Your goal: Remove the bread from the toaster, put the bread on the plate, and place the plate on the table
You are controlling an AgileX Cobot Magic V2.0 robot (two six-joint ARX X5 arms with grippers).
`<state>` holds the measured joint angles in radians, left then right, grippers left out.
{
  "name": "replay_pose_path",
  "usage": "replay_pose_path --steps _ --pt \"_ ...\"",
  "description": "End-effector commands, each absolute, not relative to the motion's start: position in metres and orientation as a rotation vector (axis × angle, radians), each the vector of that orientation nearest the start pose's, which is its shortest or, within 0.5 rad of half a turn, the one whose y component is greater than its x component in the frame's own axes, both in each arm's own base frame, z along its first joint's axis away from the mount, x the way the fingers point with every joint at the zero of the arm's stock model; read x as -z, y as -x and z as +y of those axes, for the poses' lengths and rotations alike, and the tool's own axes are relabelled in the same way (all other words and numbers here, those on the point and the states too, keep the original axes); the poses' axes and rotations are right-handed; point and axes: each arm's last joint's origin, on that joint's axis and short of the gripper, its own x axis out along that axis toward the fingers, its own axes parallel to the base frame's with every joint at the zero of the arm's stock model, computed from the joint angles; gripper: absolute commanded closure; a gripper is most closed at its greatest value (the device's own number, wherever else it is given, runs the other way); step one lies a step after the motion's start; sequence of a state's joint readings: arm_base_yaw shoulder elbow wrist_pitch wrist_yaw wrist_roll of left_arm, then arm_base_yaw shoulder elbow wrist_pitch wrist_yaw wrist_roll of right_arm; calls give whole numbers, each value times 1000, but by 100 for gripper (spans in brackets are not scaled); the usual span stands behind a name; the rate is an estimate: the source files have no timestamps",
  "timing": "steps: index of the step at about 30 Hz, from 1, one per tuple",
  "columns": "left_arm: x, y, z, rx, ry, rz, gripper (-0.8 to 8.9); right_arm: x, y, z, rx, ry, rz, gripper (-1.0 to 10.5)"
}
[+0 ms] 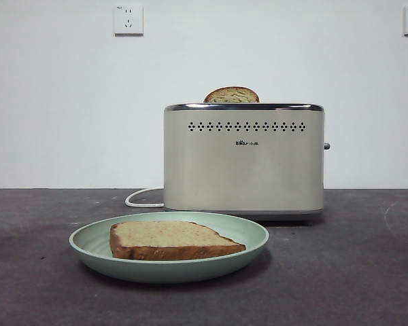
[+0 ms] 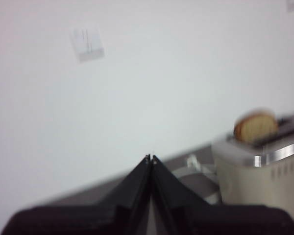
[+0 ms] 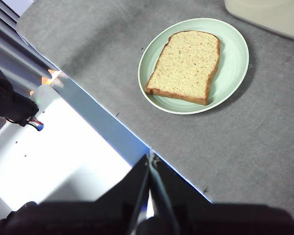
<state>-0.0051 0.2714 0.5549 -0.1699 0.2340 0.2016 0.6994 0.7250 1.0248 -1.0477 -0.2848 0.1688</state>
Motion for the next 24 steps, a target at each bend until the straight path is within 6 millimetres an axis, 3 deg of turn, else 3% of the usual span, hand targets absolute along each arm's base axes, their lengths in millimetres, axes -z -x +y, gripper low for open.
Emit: replay_pose_path --steps 1,7,12,18,24 --pt "-274 -85 -5 189 -218 -78 817 -344 -78 76 -865 8 832 944" --pt "-211 -91 -2 152 -174 13 817 -344 -78 76 -865 8 832 944" --pt "-176 -93 0 89 -97 57 817 -344 -78 76 -865 8 832 944" --pt "-151 -97 0 70 -47 134 817 -344 -78 76 -865 8 832 944" --pt "-147 -96 1 49 -35 180 817 -344 -78 76 -865 8 832 944"
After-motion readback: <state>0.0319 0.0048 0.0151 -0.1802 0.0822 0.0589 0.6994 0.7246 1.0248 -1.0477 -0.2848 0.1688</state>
